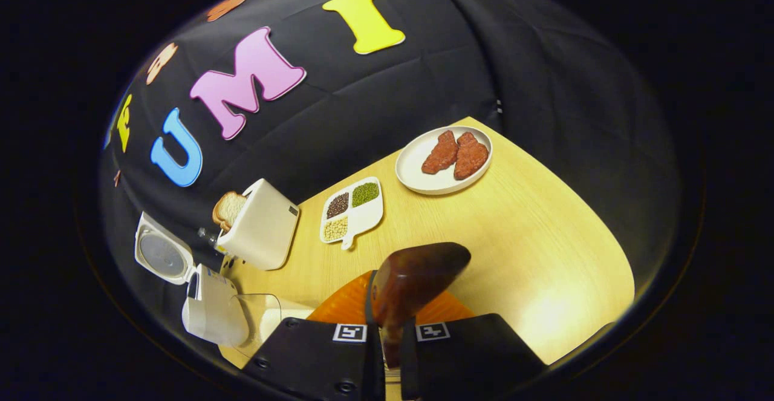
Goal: Close the left gripper, press the button to open the rice cooker; take a wooden spoon from the chopstick holder with the right hand, scoop a spoonful of rice and pour it into the rice cooker, then put the wooden spoon back into the chopstick holder.
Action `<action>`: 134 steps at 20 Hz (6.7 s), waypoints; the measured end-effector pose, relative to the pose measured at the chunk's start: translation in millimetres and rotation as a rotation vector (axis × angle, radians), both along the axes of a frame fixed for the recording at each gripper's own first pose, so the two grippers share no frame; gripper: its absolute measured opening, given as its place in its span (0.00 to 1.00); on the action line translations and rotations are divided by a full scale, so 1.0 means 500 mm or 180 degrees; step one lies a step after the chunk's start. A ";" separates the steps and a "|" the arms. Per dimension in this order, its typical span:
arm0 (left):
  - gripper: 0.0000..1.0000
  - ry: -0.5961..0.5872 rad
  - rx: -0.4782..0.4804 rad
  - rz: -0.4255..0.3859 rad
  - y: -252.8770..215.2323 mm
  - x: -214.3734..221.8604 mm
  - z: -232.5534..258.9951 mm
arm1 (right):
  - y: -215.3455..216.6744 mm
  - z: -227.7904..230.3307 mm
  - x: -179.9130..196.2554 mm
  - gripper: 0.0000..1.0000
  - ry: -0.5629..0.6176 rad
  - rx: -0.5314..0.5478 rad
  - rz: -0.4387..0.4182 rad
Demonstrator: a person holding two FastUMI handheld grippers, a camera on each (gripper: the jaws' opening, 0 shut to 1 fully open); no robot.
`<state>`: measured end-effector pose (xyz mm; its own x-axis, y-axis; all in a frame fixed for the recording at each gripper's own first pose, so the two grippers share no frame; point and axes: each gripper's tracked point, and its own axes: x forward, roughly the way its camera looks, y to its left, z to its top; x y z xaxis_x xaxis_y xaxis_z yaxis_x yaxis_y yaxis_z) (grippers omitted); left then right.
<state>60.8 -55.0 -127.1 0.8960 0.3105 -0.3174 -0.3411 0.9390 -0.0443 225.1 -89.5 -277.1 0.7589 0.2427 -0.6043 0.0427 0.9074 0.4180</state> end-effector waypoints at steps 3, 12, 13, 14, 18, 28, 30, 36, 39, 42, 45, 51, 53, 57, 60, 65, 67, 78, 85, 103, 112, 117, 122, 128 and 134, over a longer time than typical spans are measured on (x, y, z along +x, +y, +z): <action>0.96 0.0017 0.0124 -0.0149 0.000 -0.004 0.004 | 0.004 0.059 -0.007 0.14 -0.0233 -0.0131 0.0006; 0.96 -0.0175 0.0290 -0.0494 0.064 -0.026 0.033 | 0.063 0.278 -0.036 0.14 -0.0913 -0.0365 -0.0014; 0.96 -0.0187 0.0293 -0.0514 0.075 -0.031 0.034 | 0.081 0.293 -0.044 0.14 -0.0955 -0.0363 -0.0001; 0.96 -0.0195 0.0274 -0.0520 0.085 -0.039 0.033 | 0.104 0.307 -0.049 0.14 -0.0987 -0.0348 0.0031; 0.96 -0.0280 0.0139 -0.0521 0.131 -0.056 0.037 | 0.202 0.341 -0.061 0.14 -0.1148 -0.0296 0.0200; 0.96 -0.0070 0.0229 -0.0524 0.229 -0.062 -0.047 | 0.421 0.209 -0.088 0.14 -0.1330 -0.0870 0.0830; 0.96 -0.0003 0.0222 -0.0528 0.242 -0.063 -0.069 | 0.443 0.160 -0.087 0.15 -0.1286 -0.0933 0.0859; 0.95 0.0135 0.0239 -0.0501 0.285 -0.080 -0.104 | 0.433 0.084 -0.057 0.14 -0.1392 -0.1254 0.0740; 0.96 0.0200 0.0165 -0.0540 0.288 -0.082 -0.122 | 0.431 0.033 -0.076 0.14 -0.1243 -0.1217 0.0607; 0.96 0.0189 0.0062 -0.0592 0.287 -0.075 -0.122 | 0.448 0.025 -0.092 0.15 -0.1222 -0.1119 0.0505; 0.96 0.0123 -0.0048 -0.0611 0.292 -0.062 -0.113 | 0.485 0.009 -0.119 0.15 -0.1064 -0.0919 0.0480; 0.96 0.0117 -0.0081 -0.0631 0.310 -0.055 -0.116 | 0.537 -0.001 -0.144 0.15 -0.0708 -0.0486 0.0297; 0.96 0.0115 -0.0127 -0.0618 0.319 -0.056 -0.119 | 0.543 -0.006 -0.146 0.15 -0.0527 -0.0279 0.0178; 0.96 0.0080 -0.0221 -0.0582 0.331 -0.055 -0.123 | 0.544 -0.005 -0.152 0.15 -0.0195 0.0140 -0.0026; 0.96 0.0062 -0.0251 -0.0566 0.337 -0.052 -0.123 | 0.530 -0.006 -0.160 0.15 -0.0005 0.0393 -0.0195; 0.96 0.0039 -0.0238 -0.0552 0.351 -0.052 -0.116 | 0.483 0.009 -0.165 0.15 0.0207 0.0857 -0.0550; 0.96 0.0042 -0.0237 -0.0535 0.358 -0.052 -0.116 | 0.455 0.008 -0.162 0.15 0.0231 0.0903 -0.0676; 0.96 -0.0015 -0.0185 -0.0469 0.359 -0.067 -0.096 | 0.376 0.115 -0.127 0.15 0.0203 0.1369 -0.1001; 0.96 -0.0093 -0.0182 -0.0428 0.363 -0.076 -0.075 | 0.407 0.193 -0.110 0.14 0.0234 0.1760 -0.1144; 0.96 -0.0409 -0.0247 -0.0068 0.505 -0.084 0.009 | 0.814 0.376 -0.024 0.14 0.0129 0.2162 -0.0233; 0.96 -0.0393 -0.0356 0.0147 0.557 -0.121 -0.013 | 1.017 0.378 -0.024 0.14 -0.0388 0.1383 0.0572; 0.96 -0.0294 -0.0318 0.0221 0.567 -0.132 -0.042 | 1.101 0.360 -0.037 0.14 -0.0908 0.0870 0.1197; 0.96 -0.0185 -0.0338 0.0232 0.574 -0.148 -0.079 | 1.144 0.328 -0.043 0.14 -0.1252 0.0528 0.1571; 0.96 -0.0188 -0.0287 0.0224 0.567 -0.159 -0.091 | 1.153 0.311 -0.042 0.14 -0.1476 0.0323 0.1737; 0.96 -0.0182 -0.0266 0.0191 0.551 -0.159 -0.098 | 1.194 0.312 -0.083 0.14 -0.1780 0.0081 0.2268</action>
